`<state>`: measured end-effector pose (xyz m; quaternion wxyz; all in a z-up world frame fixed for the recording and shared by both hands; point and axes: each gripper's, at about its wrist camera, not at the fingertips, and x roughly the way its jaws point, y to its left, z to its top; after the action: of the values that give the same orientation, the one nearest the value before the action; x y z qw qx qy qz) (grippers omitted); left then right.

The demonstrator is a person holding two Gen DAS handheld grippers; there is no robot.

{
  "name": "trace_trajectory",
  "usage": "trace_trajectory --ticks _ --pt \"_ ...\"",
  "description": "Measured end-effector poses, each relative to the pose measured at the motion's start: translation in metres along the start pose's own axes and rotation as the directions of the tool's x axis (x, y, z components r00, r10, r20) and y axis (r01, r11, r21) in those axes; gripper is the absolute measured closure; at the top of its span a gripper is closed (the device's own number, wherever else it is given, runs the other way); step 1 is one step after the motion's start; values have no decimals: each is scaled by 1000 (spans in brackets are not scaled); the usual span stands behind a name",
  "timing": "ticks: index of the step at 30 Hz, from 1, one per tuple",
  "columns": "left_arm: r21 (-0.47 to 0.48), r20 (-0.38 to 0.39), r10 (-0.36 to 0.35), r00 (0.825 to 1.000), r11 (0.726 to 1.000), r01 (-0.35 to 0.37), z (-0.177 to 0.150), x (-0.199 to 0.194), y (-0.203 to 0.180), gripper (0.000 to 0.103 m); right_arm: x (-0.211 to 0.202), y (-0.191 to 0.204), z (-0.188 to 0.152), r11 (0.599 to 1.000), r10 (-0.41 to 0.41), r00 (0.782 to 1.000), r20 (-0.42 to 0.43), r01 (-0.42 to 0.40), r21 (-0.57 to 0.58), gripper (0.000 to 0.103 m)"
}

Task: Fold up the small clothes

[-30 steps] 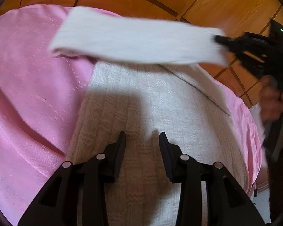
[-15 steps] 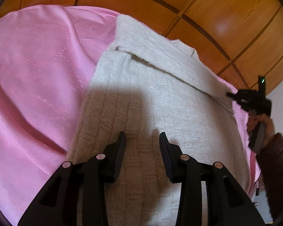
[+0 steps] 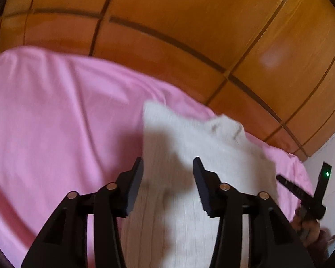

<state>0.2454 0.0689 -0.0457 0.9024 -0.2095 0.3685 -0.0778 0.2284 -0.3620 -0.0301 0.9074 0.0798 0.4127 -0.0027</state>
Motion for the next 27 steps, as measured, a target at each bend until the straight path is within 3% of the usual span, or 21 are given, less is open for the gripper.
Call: trace_trajectory --ticks 6,9,11,13,16,19,21,22,25,26,27 --pt "93 -43 5 999 996 -1 26 50 -22 63 33 1 -5 998 -60 997 -44 60 -22 59" --pt "111 -96 46 994 993 -35 25 85 -24 64 45 3 -6 997 -75 996 -46 73 -32 55" --pt "122 -136 120 983 987 -104 21 111 -17 63 52 3 -9 995 -90 995 -41 87 -52 53" --pt "105 -125 100 987 991 -87 14 121 -6 63 59 4 -14 994 -94 996 -10 93 -60 51" --pt "88 -112 80 991 994 -70 11 116 -2 63 62 6 -18 992 -104 994 17 105 -69 50" --pt "97 -102 118 988 989 -108 9 103 -7 63 61 5 -19 993 -100 995 20 101 -66 49" --pt "98 -97 146 985 986 -137 5 89 -12 56 61 4 -19 994 -93 995 21 94 -61 49" --pt "105 -84 172 981 981 -163 1 77 -16 47 62 4 -19 993 -95 995 22 96 -62 49" --pt "117 -69 201 977 974 -192 -11 49 -21 45 59 5 -18 992 -104 994 22 106 -67 48" --pt "120 -66 206 976 973 -197 -16 38 -23 45 57 6 -17 992 -106 994 22 108 -68 46" --pt "123 -54 208 977 972 -201 -22 27 -25 45 52 7 -17 991 -115 993 20 116 -71 34"
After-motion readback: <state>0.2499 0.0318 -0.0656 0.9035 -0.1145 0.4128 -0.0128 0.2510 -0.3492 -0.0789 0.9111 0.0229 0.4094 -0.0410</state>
